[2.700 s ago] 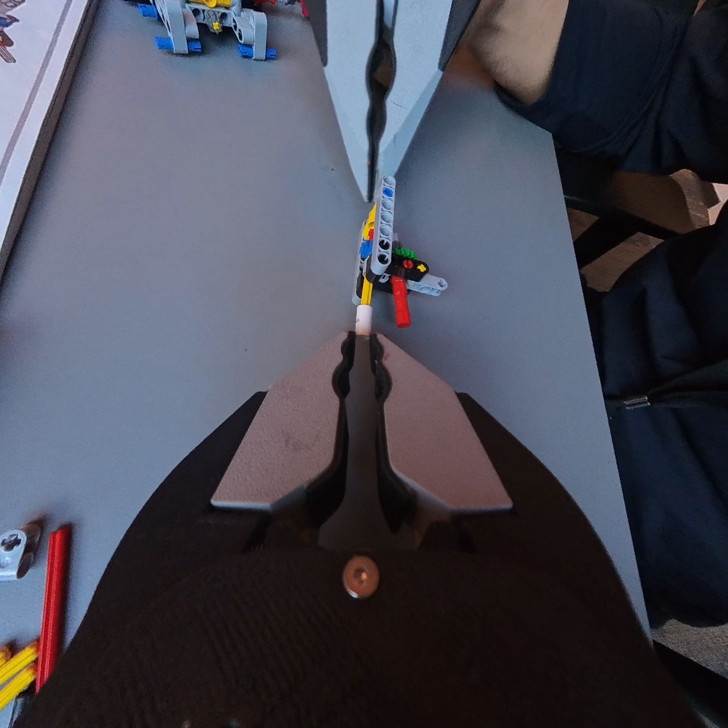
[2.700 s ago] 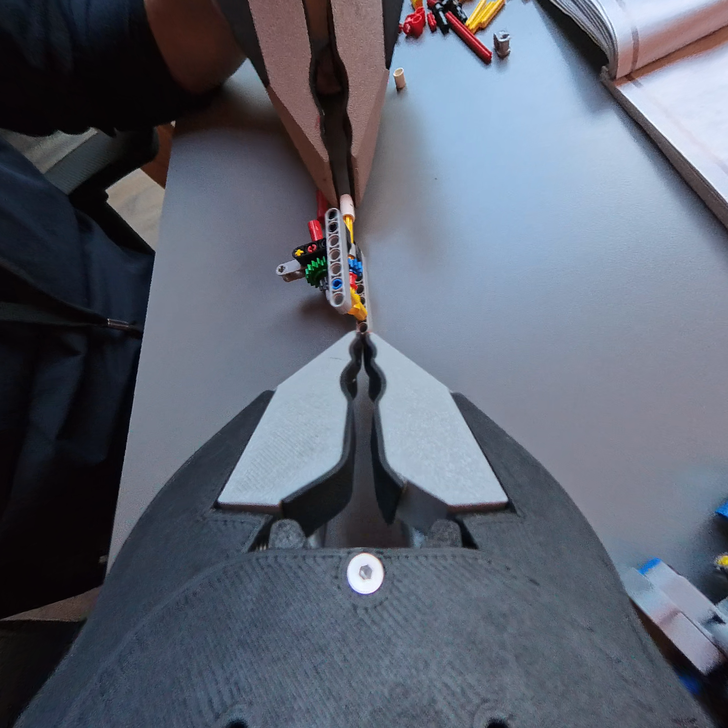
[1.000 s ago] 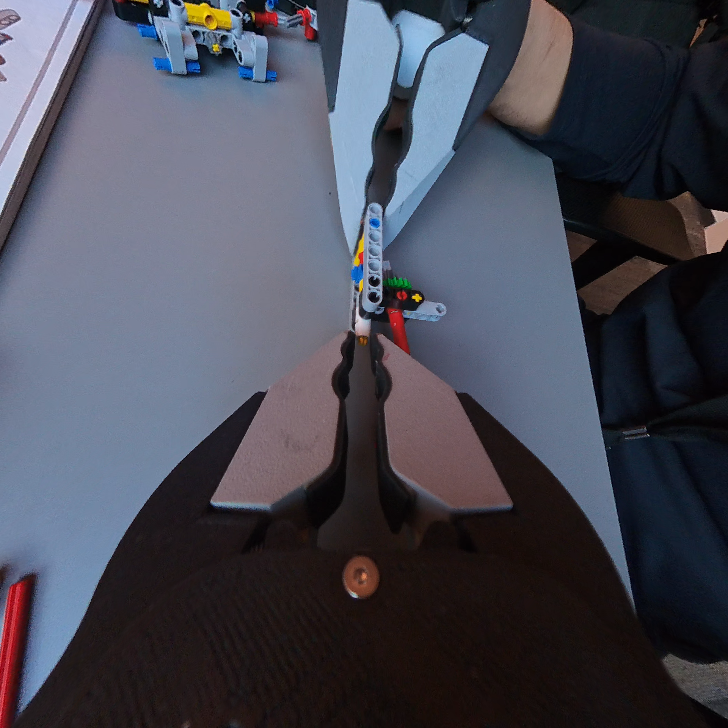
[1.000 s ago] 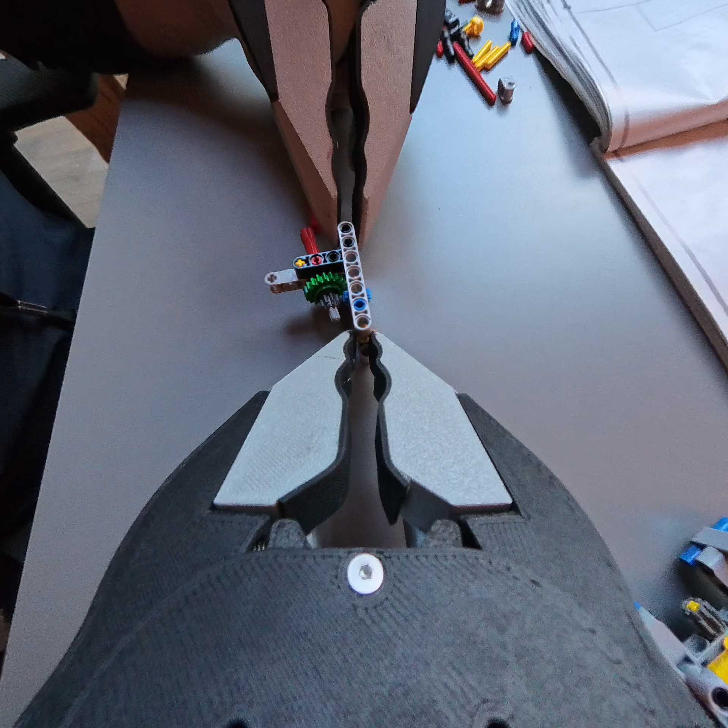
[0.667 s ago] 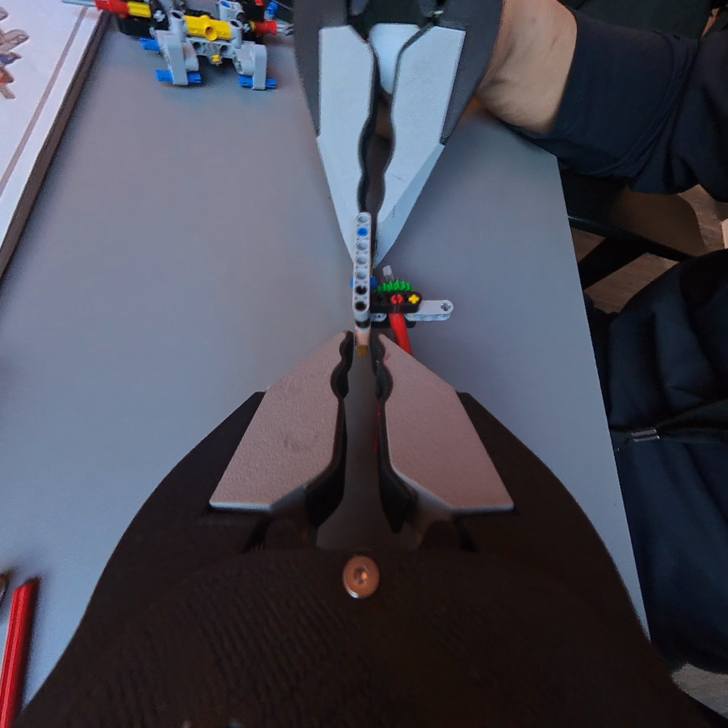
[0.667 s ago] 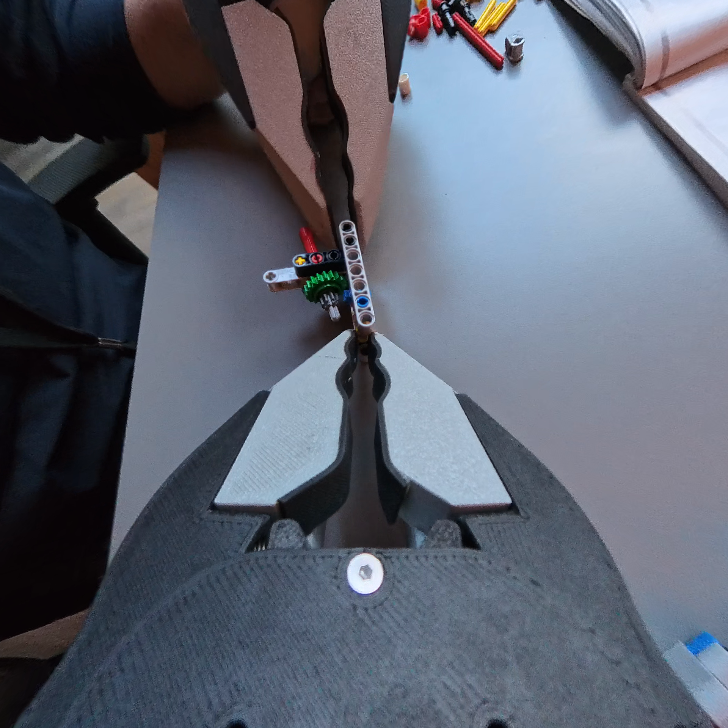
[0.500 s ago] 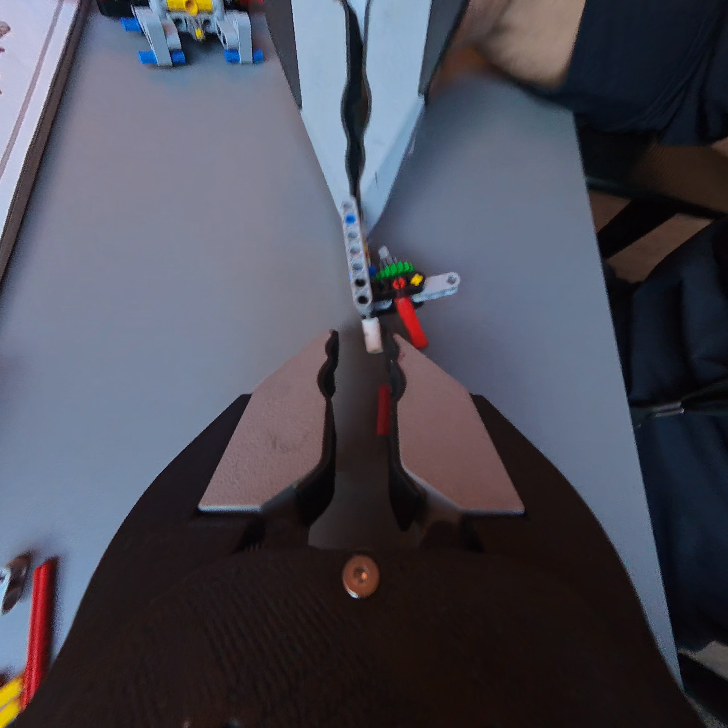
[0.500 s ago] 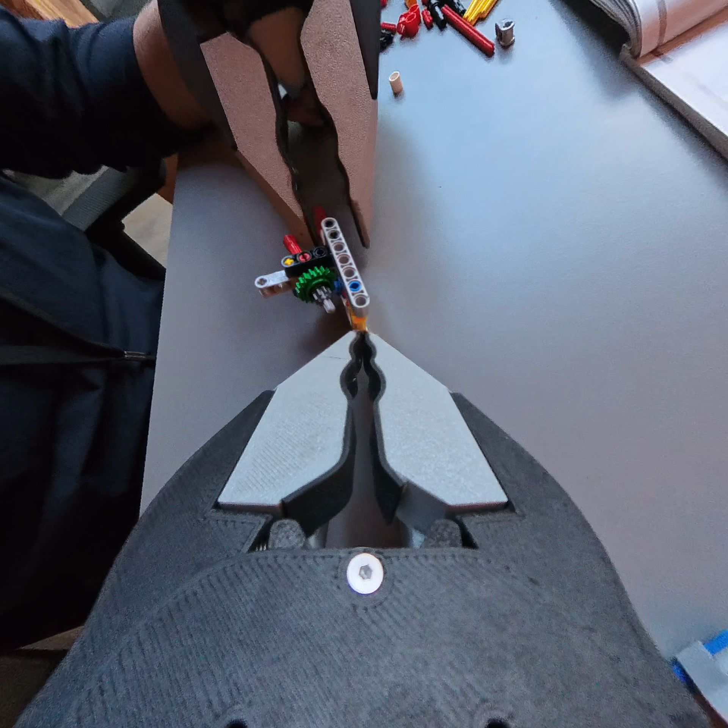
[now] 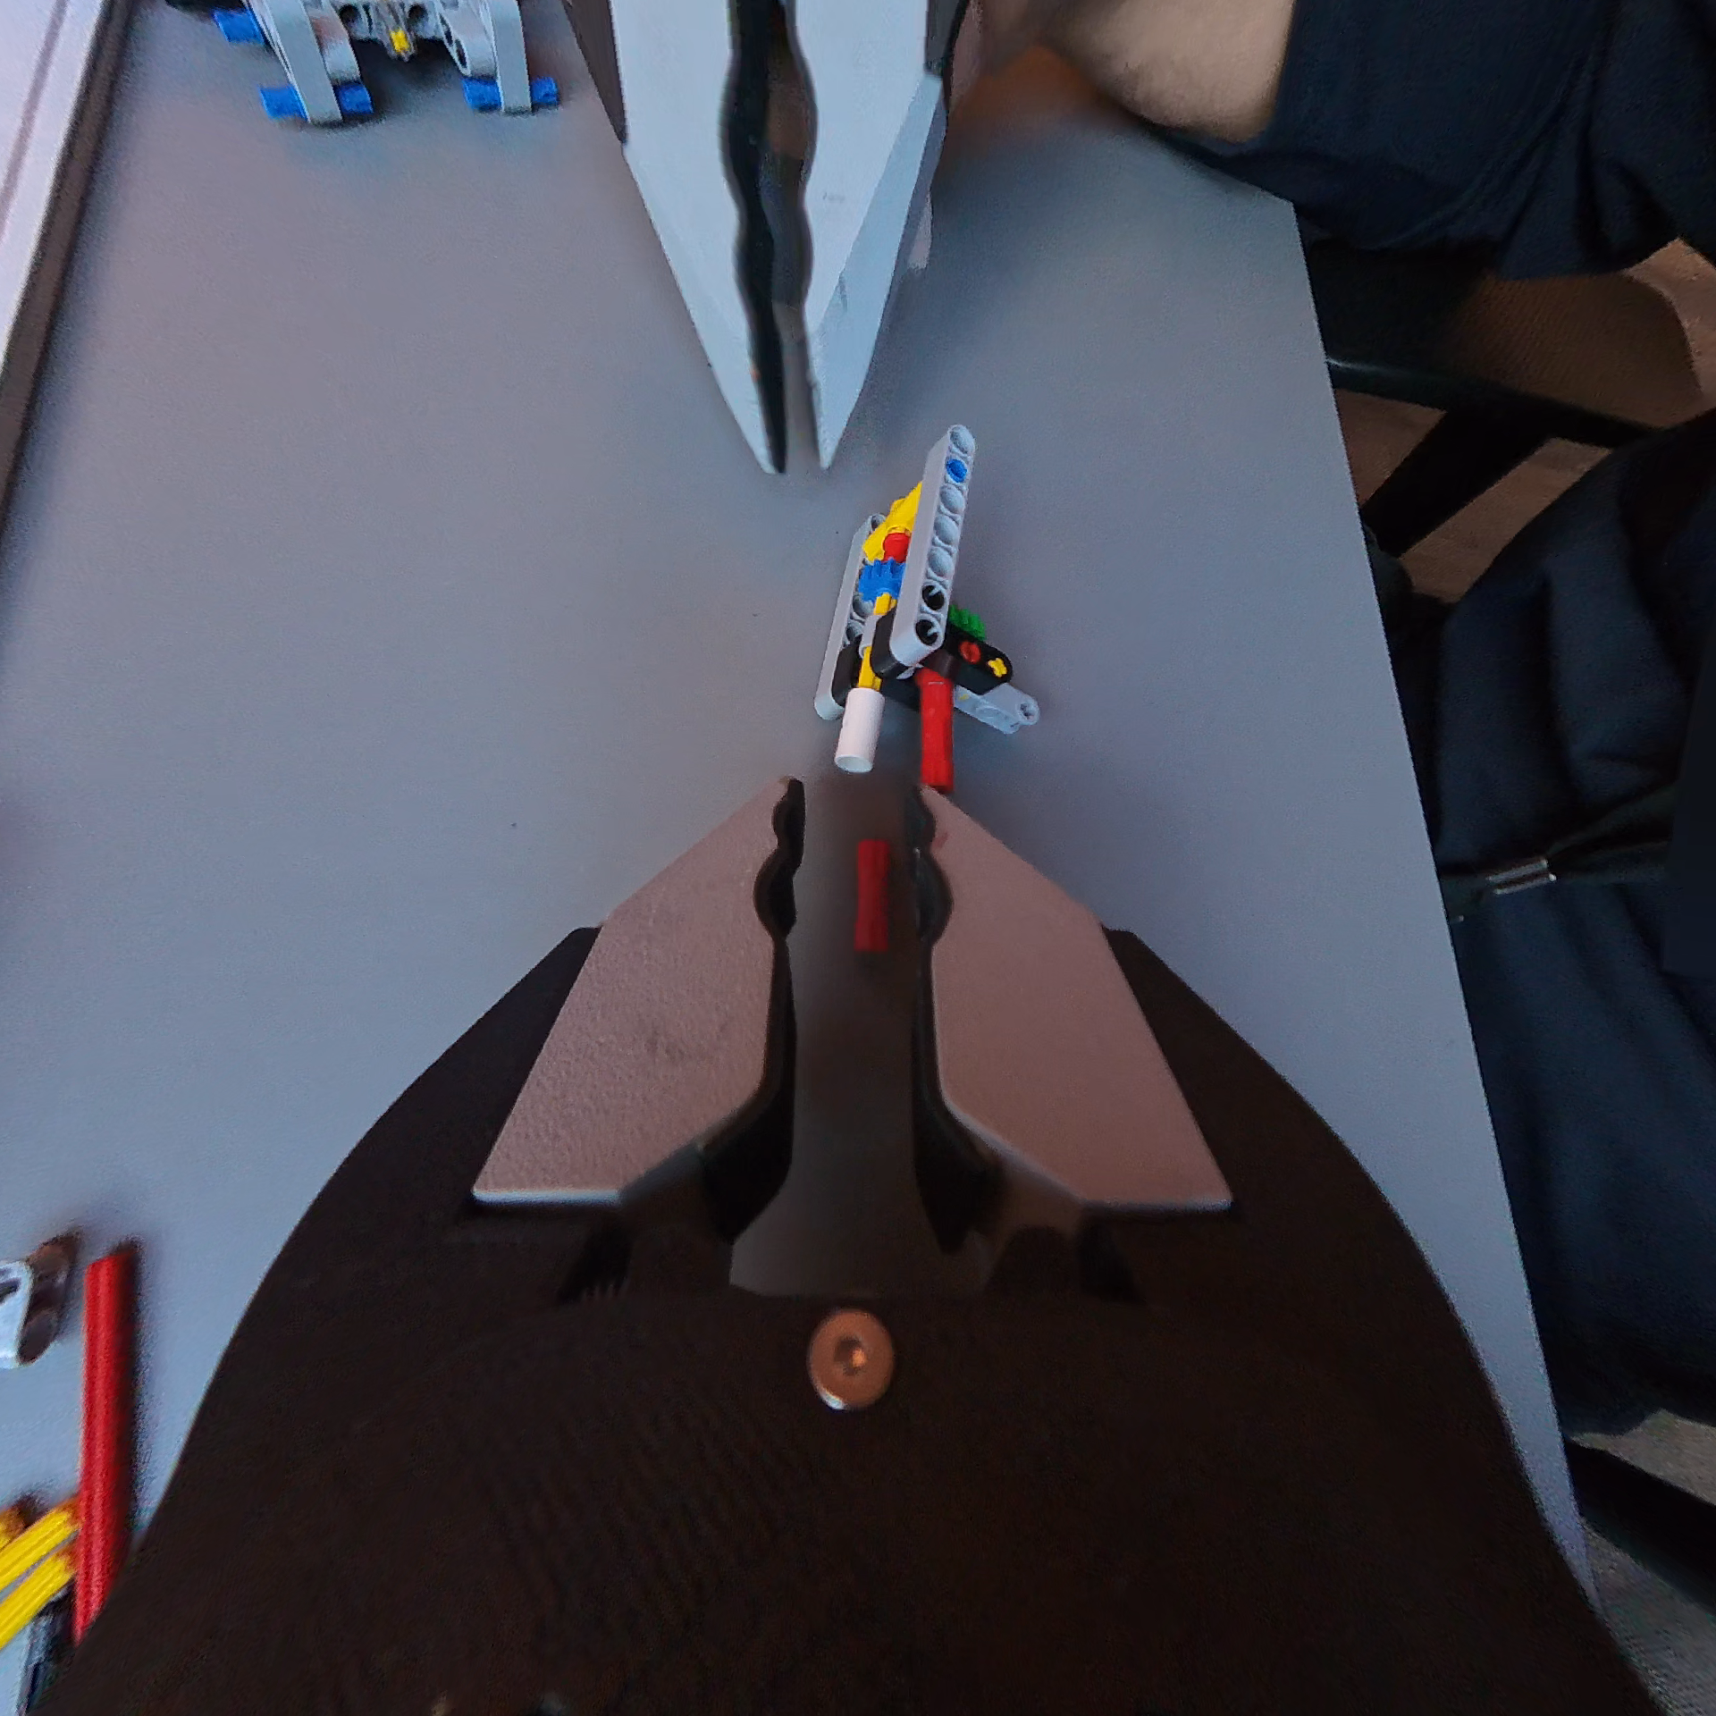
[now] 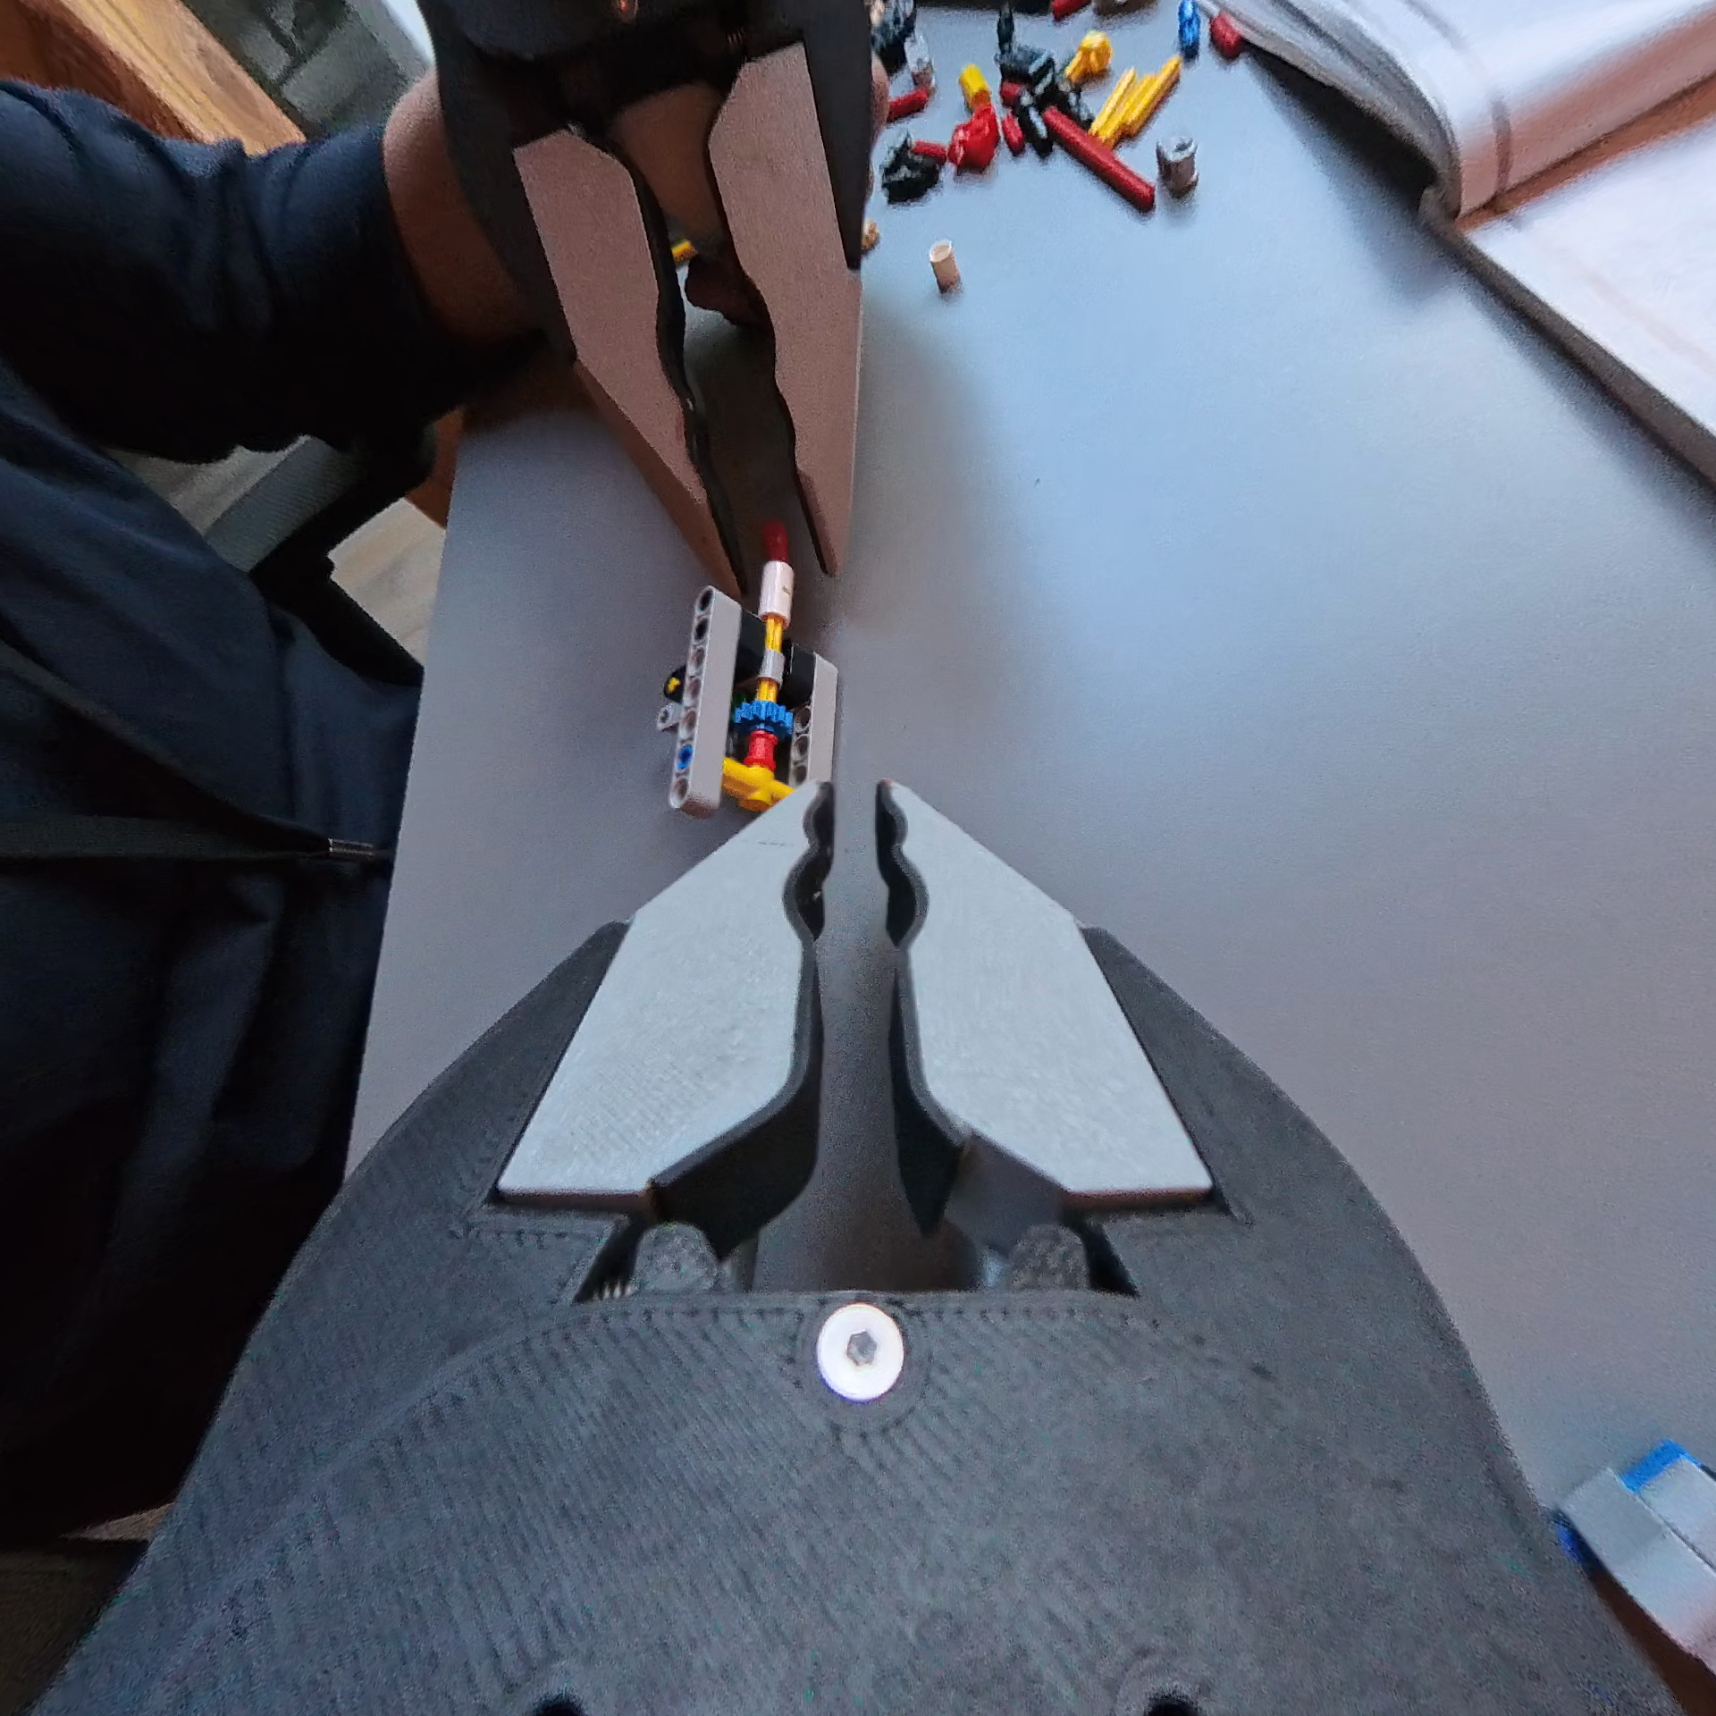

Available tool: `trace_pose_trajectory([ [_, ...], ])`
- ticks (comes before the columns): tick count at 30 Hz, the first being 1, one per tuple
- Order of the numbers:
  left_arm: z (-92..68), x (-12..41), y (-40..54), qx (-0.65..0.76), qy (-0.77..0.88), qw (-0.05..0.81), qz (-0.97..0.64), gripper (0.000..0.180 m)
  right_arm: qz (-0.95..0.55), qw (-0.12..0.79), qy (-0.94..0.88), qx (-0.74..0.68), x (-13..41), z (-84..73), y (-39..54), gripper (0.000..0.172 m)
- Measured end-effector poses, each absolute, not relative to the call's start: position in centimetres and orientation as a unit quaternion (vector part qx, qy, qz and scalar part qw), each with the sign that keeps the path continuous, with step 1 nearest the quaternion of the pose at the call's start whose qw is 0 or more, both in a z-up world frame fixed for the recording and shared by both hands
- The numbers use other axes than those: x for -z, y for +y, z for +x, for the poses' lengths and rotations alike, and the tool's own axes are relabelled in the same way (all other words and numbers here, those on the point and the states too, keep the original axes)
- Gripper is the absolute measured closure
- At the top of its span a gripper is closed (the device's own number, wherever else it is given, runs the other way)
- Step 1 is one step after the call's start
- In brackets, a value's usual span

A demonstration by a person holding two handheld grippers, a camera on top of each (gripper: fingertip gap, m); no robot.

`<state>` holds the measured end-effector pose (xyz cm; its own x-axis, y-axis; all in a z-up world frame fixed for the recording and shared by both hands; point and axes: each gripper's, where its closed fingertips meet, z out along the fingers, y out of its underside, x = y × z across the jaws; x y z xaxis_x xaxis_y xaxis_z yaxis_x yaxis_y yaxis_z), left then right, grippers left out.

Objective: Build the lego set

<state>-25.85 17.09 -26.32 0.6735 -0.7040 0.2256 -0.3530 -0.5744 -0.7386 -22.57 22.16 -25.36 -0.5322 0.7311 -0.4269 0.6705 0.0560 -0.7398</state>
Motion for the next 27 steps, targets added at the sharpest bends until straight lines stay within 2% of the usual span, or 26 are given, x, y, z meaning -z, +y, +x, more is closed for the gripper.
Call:
trace_pose_trajectory([
  [6, -26.0, 26.1, 17.1, 0.251, 0.313, 0.349, -0.847, 0.166, -0.436, 0.066, -0.757, -0.482, 24.5, -21.9, 20.7, 0.145],
  [10, -26.1, 25.8, 17.1, 0.249, 0.312, 0.358, -0.844, 0.166, -0.412, 0.125, -0.794, -0.429, 25.2, -21.1, 21.0, 0.144],
  [17, -26.1, 25.5, 17.6, 0.246, 0.314, 0.37, -0.839, 0.165, -0.385, 0.132, -0.802, -0.438, 24.3, -19.9, 20.4, 0.138],
  [21, -25.7, 25.5, 17.8, 0.252, 0.316, 0.368, -0.838, 0.165, -0.39, 0.163, -0.821, -0.385, 25.6, -20.4, 19.9, 0.135],
  [24, -25.9, 25.6, 17.9, 0.25, 0.317, 0.369, -0.837, 0.165, -0.396, 0.184, -0.823, -0.363, 26.4, -21.0, 19.5, 0.146],
  [26, -26.0, 25.5, 17.8, 0.251, 0.316, 0.371, -0.836, 0.166, -0.406, 0.19, -0.813, -0.372, 26.3, -21.4, 19.4, 0.172],
  [27, -26.0, 25.5, 17.8, 0.251, 0.316, 0.37, -0.837, 0.166, -0.414, 0.183, -0.805, -0.385, 26.2, -21.5, 19.4, 0.172],
])
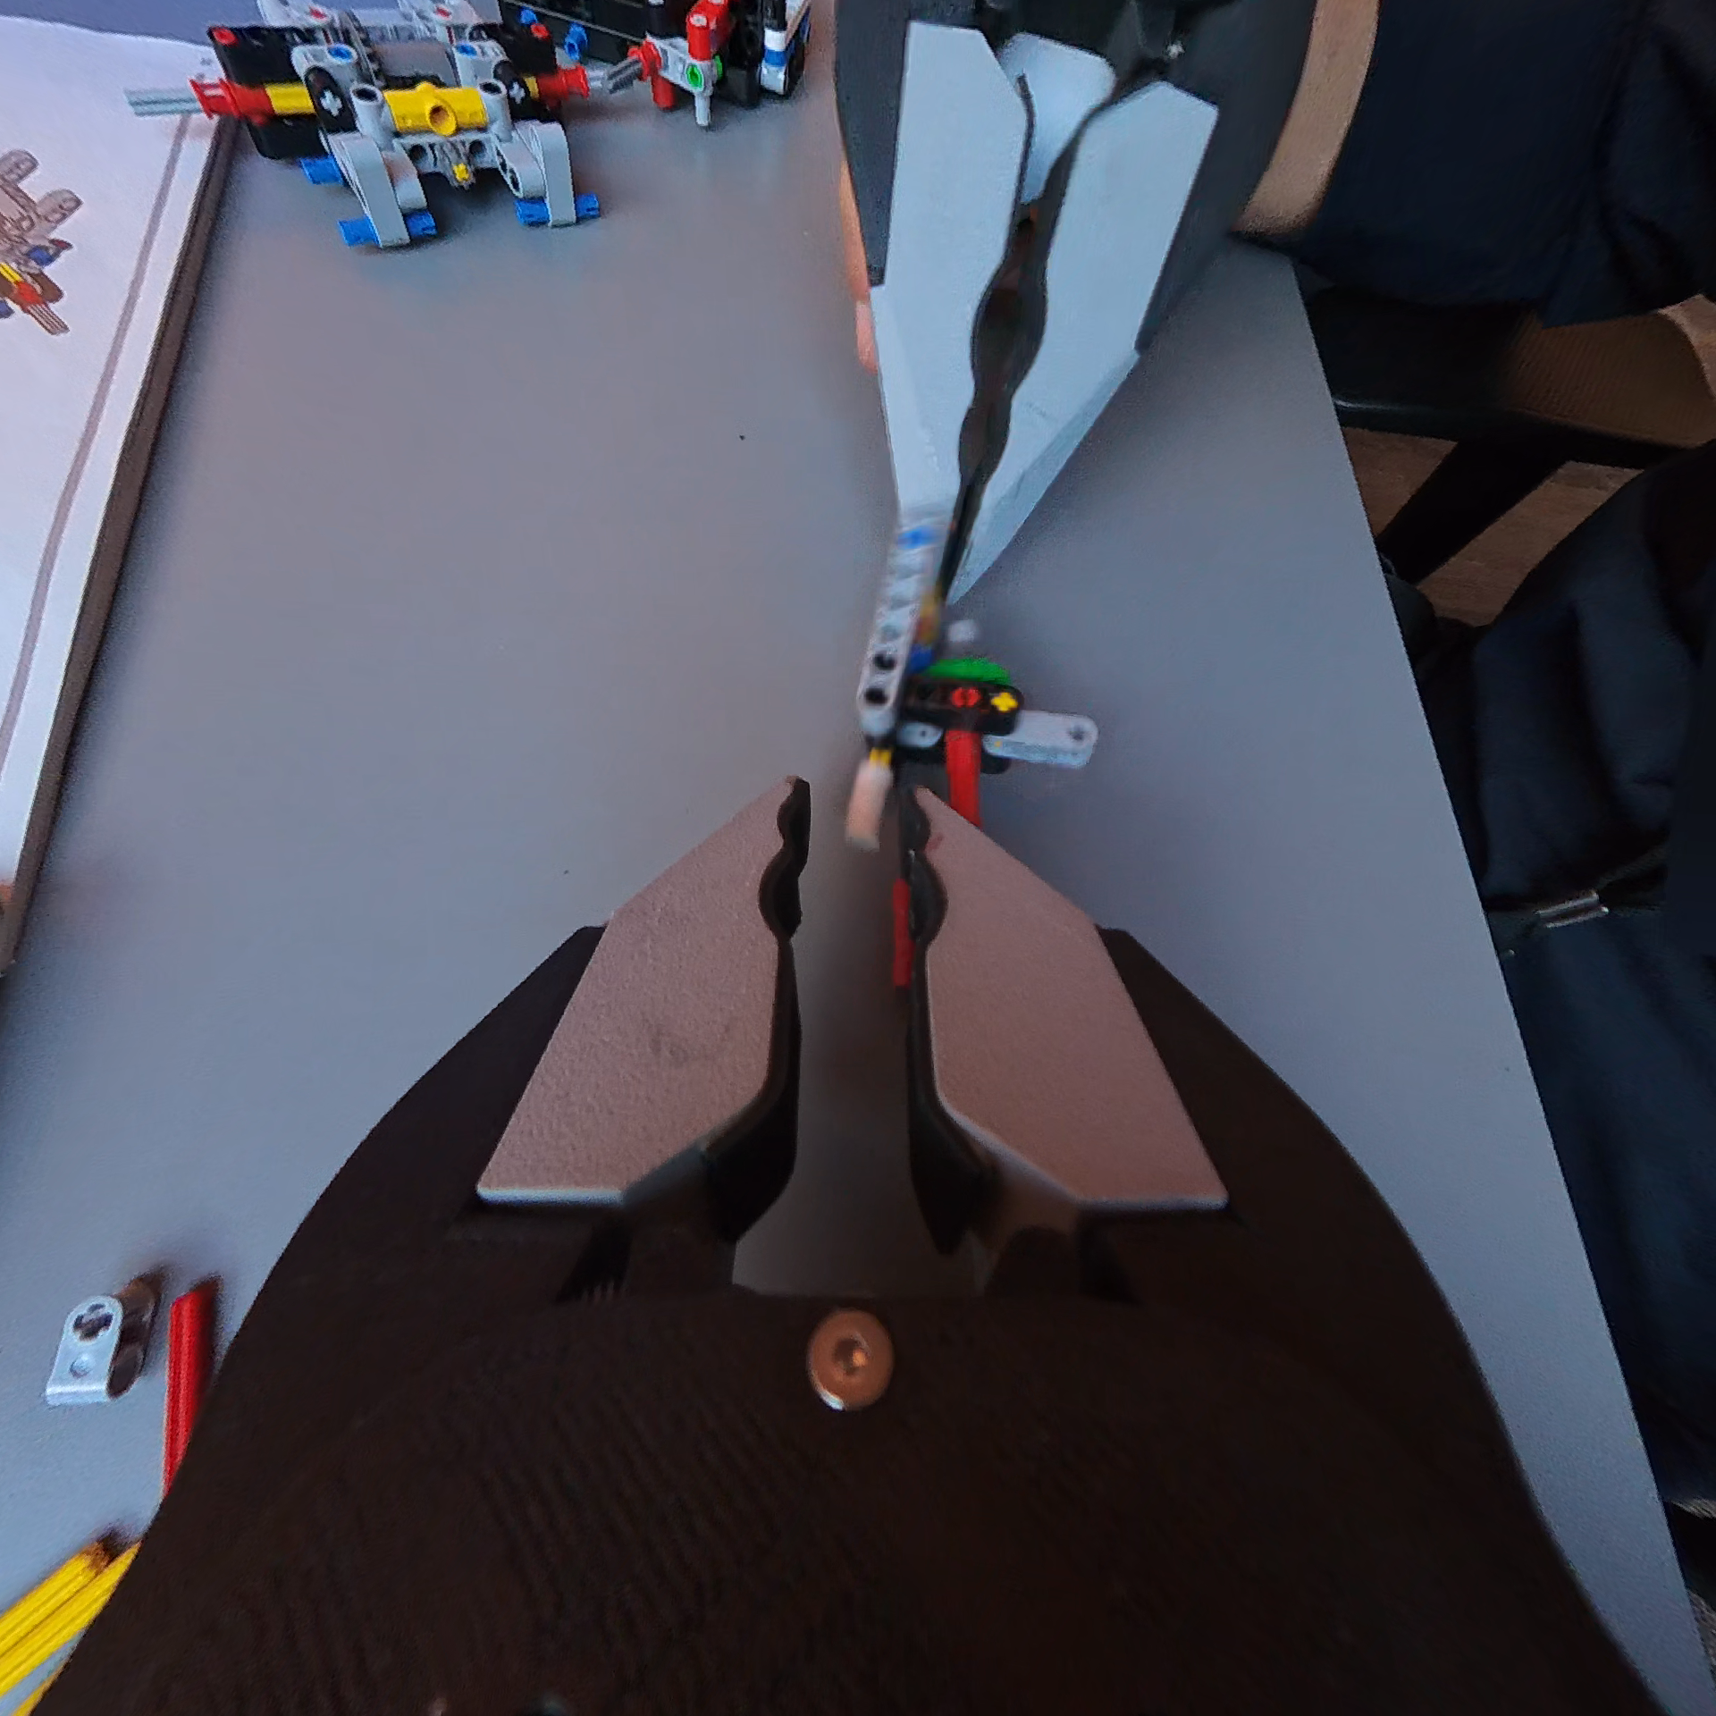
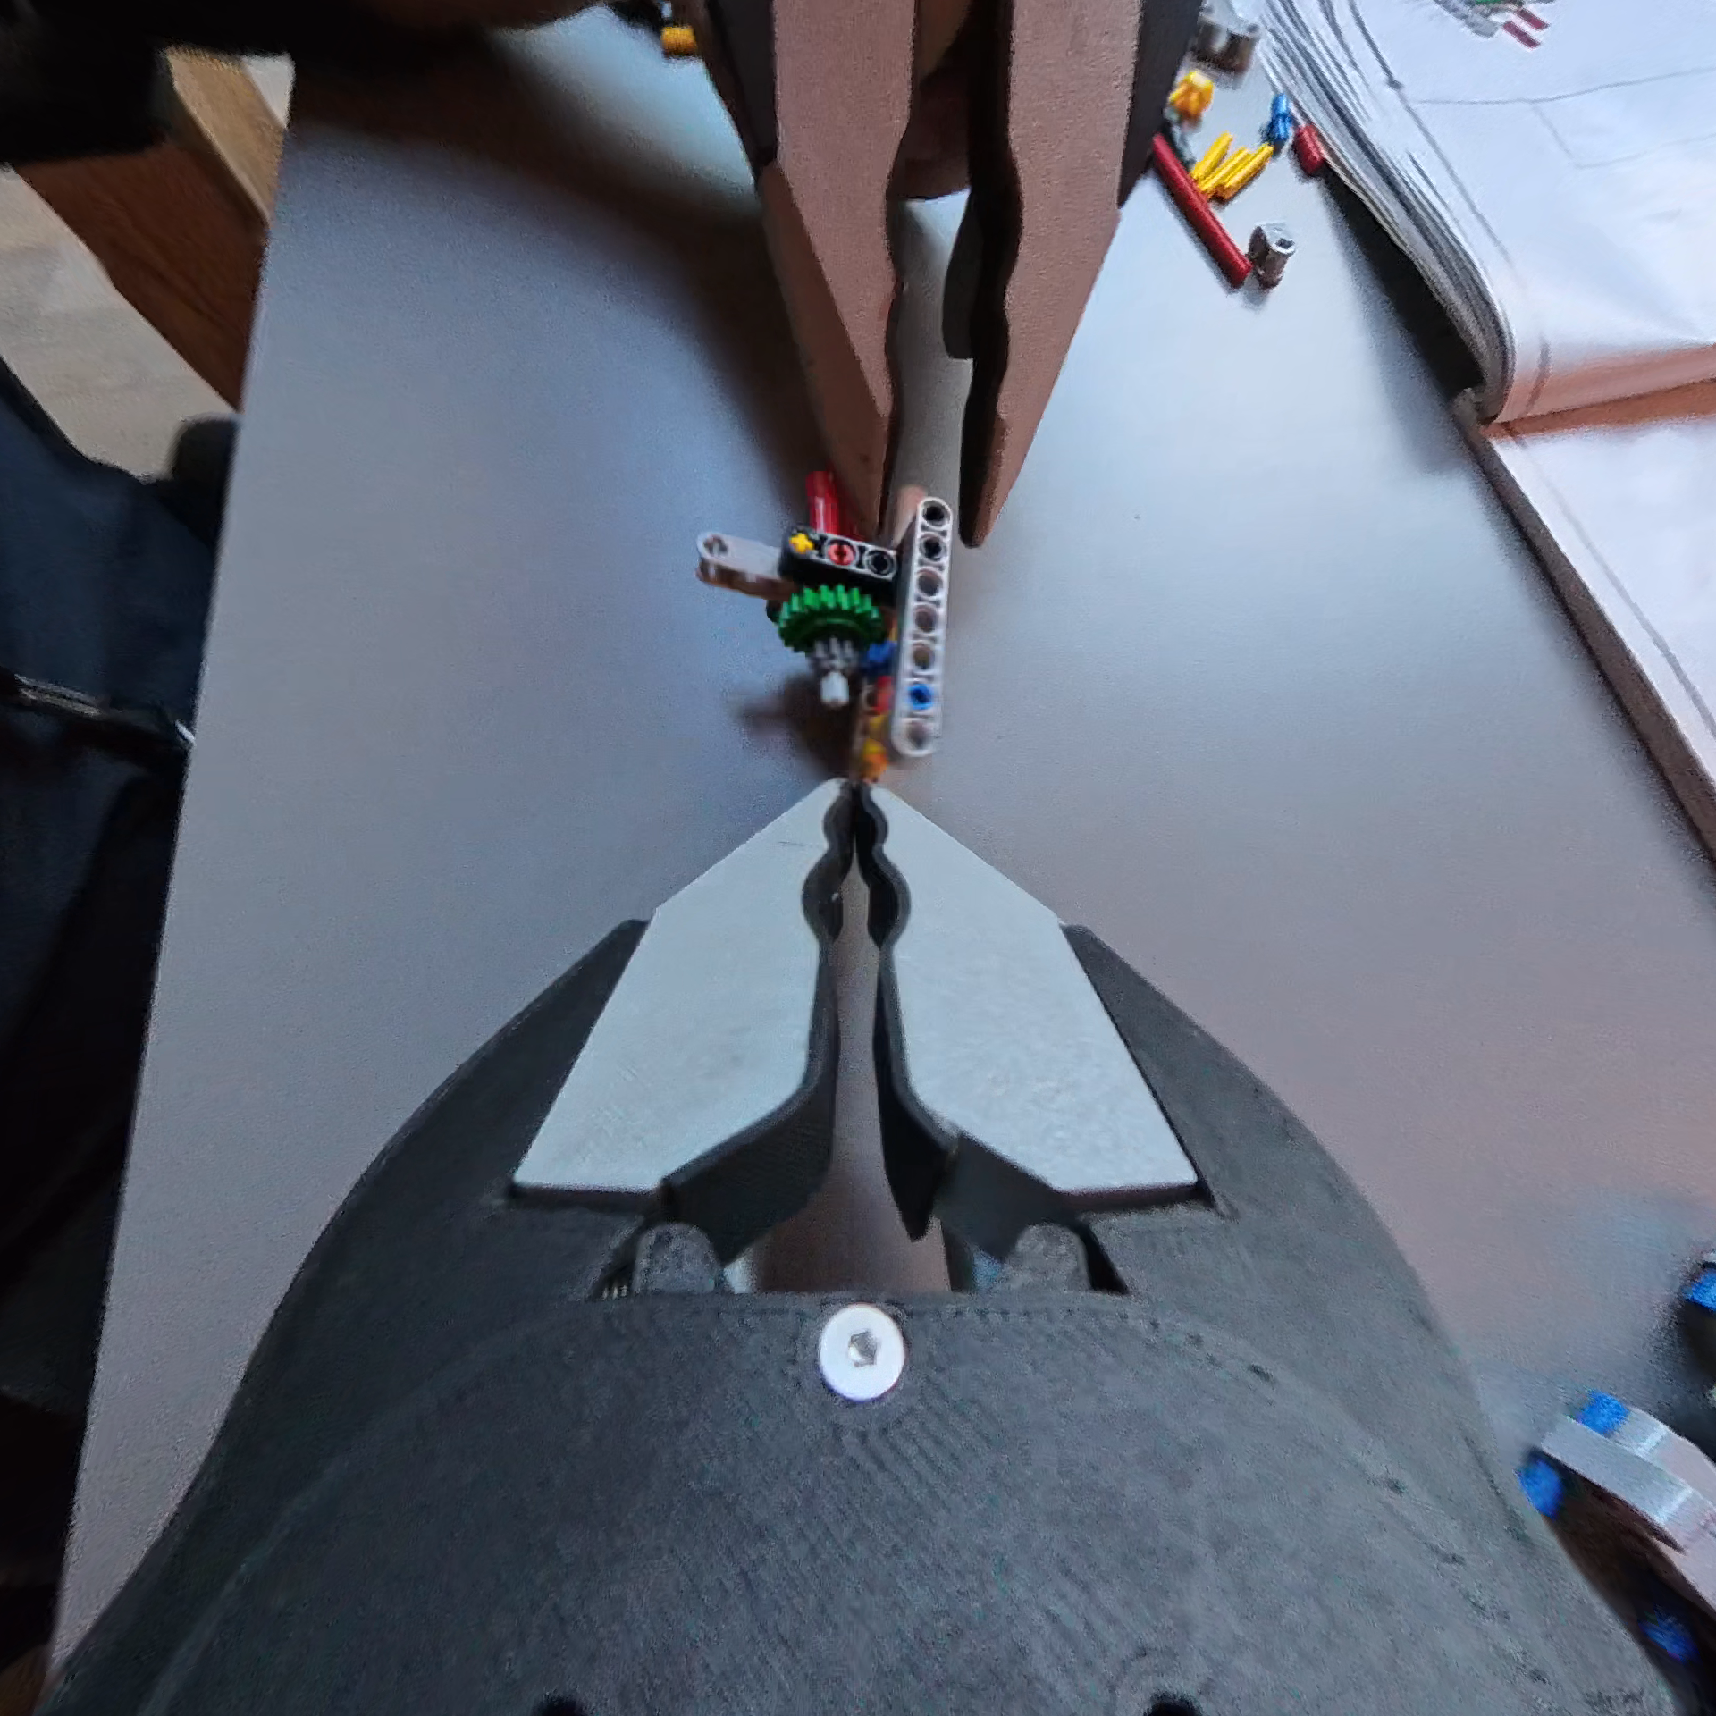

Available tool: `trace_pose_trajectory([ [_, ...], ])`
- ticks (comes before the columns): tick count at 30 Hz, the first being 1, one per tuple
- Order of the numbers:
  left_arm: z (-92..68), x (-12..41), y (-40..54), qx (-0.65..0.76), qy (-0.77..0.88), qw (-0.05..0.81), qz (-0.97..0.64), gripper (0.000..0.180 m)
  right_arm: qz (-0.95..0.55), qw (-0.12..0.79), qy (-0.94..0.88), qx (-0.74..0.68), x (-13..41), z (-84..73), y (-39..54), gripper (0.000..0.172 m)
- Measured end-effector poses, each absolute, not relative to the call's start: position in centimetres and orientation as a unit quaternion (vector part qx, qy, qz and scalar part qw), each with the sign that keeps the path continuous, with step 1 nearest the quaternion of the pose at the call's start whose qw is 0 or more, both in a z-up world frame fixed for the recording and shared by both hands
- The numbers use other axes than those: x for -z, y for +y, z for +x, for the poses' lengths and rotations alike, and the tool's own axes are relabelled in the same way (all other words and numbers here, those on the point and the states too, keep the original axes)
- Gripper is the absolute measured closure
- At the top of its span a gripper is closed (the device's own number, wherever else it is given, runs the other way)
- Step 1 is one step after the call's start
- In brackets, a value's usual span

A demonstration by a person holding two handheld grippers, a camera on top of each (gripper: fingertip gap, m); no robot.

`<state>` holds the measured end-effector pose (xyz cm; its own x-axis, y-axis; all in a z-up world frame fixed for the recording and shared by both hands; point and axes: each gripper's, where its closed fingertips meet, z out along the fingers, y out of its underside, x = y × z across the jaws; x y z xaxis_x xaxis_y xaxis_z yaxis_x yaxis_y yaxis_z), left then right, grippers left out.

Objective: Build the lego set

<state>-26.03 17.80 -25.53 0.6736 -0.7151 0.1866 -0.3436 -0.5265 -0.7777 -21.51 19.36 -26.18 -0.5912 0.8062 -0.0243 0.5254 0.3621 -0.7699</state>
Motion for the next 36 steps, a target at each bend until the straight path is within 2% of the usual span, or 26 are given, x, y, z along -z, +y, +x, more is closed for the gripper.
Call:
trace_pose_trajectory([
  [6, -26.2, 25.9, 17.4, 0.248, 0.324, 0.357, -0.84, 0.166, -0.496, 0.072, -0.741, -0.447, 26.2, -21.9, 19.9, 0.172],
  [11, -26.8, 26.2, 16.9, 0.242, 0.325, 0.348, -0.846, 0.165, -0.481, 0.092, -0.759, -0.429, 26.5, -21.5, 20.4, 0.172],
  [13, -26.9, 26.0, 16.9, 0.243, 0.324, 0.352, -0.844, 0.166, -0.471, 0.127, -0.771, -0.41, 26.6, -21.8, 20.8, 0.152],
  [17, -26.7, 25.9, 17.0, 0.245, 0.326, 0.353, -0.842, 0.166, -0.428, 0.193, -0.787, -0.401, 25.8, -22.8, 20.1, 0.137],
  [19, -26.5, 26.0, 16.9, 0.246, 0.329, 0.35, -0.842, 0.167, -0.41, 0.216, -0.79, -0.401, 25.3, -23.2, 19.9, 0.141],
  [21, -26.2, 26.2, 16.9, 0.247, 0.332, 0.347, -0.841, 0.167, -0.406, 0.217, -0.79, -0.404, 25.2, -23.3, 19.9, 0.161],
  [22, -26.0, 26.2, 16.9, 0.248, 0.335, 0.345, -0.841, 0.169, -0.407, 0.214, -0.788, -0.41, 25.2, -23.4, 19.9, 0.165],
  [25, -25.8, 26.3, 17.0, 0.24, 0.341, 0.345, -0.841, 0.176, -0.412, 0.195, -0.784, -0.422, 25.1, -23.6, 19.9, 0.168],
  [29, -26.0, 26.4, 17.2, 0.241, 0.33, 0.346, -0.845, 0.176, -0.428, 0.165, -0.774, -0.437, 25.2, -24.0, 19.9, 0.168],
  [36, -26.1, 26.3, 17.5, 0.275, 0.292, 0.333, -0.853, 0.177, -0.485, 0.036, -0.722, -0.491, 25.2, -24.7, 19.9, 0.169],
])
